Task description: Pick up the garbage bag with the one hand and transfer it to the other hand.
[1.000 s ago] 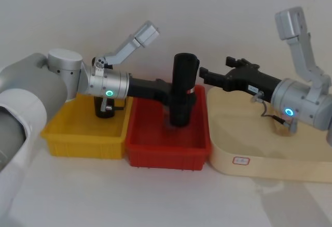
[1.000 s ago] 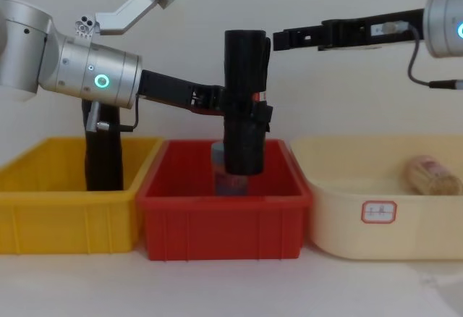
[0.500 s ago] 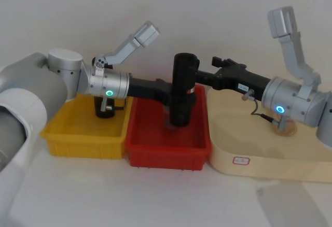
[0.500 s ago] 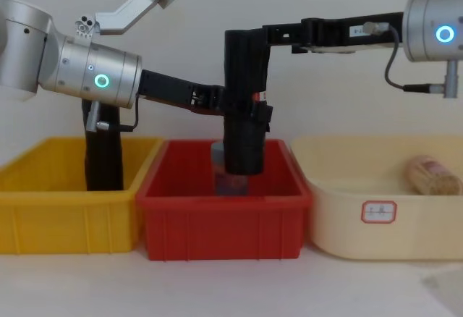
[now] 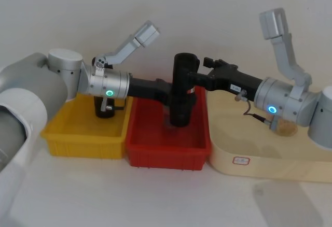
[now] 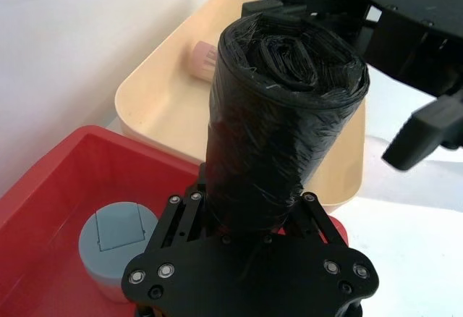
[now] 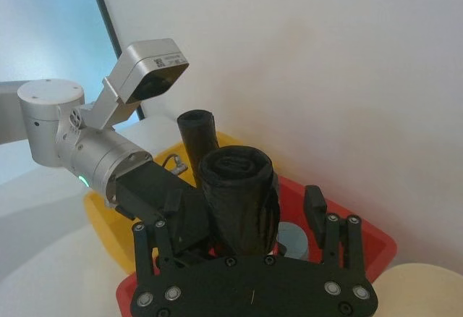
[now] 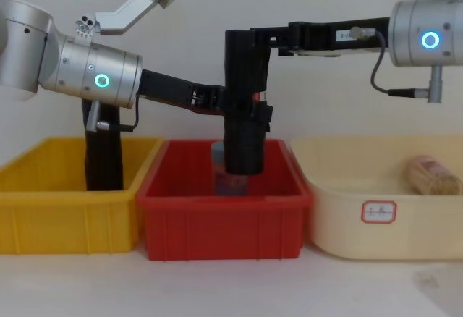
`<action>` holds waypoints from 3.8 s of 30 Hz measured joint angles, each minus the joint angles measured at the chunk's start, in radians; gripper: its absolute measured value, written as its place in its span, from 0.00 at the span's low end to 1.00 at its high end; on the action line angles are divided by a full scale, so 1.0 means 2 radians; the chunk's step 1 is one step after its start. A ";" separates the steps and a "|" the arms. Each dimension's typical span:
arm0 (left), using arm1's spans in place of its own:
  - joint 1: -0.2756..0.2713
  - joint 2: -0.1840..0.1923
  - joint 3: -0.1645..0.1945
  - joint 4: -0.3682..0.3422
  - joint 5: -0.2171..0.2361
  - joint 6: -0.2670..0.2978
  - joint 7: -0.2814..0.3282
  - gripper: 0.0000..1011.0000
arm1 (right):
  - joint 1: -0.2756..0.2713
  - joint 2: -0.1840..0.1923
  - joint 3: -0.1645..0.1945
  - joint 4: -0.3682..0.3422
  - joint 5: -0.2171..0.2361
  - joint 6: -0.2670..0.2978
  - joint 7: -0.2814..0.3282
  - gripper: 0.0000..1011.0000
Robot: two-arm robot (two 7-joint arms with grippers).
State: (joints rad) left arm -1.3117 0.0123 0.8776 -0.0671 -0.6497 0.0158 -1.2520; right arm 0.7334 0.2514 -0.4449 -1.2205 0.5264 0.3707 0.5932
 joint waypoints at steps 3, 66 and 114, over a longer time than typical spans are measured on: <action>0.000 0.000 0.000 0.000 0.000 0.000 0.000 0.40 | 0.003 -0.002 -0.004 0.006 0.000 -0.005 0.002 0.99; 0.000 0.000 0.000 0.000 0.000 0.000 0.000 0.40 | 0.057 -0.031 -0.066 0.106 -0.049 -0.092 -0.002 0.99; 0.000 0.000 0.000 0.000 0.000 0.000 0.000 0.40 | 0.075 -0.042 -0.075 0.133 -0.047 -0.095 0.024 0.50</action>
State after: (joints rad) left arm -1.3115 0.0123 0.8776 -0.0669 -0.6496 0.0160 -1.2523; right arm 0.8831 0.1665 -0.5952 -0.9541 0.4316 0.1815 0.6402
